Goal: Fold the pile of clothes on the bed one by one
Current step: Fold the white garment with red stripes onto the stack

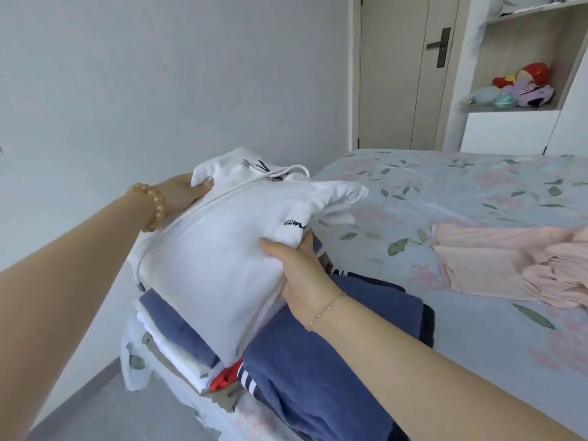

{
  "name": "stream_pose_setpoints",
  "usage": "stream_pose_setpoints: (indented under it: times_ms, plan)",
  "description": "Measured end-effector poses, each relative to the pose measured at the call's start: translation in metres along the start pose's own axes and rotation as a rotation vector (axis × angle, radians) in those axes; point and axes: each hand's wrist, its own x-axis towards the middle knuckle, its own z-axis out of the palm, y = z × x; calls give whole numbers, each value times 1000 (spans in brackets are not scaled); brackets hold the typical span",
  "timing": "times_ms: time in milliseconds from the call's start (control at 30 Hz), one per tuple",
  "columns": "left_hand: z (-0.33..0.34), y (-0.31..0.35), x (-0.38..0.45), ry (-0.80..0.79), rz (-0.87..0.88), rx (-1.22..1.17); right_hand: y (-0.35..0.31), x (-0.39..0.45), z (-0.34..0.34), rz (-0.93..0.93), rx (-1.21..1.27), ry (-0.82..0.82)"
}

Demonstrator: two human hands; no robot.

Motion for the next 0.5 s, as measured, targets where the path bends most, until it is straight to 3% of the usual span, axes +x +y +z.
stream_pose_setpoints:
  times_ms: [133,233,300,367,500]
  plan:
    - [46,-76,49,82,-70,170,80,41,7,287,74,22]
    - [90,-138,67,-46,-283,239,120,46,-8,417,117,148]
    - [99,-155,70,-85,-327,171,125,53,-16,401,137,209]
    - [94,-154,70,-28,-281,132,123,61,-16,378,92,240]
    - [75,-142,68,255,-197,13,97,71,-17,148,-180,213]
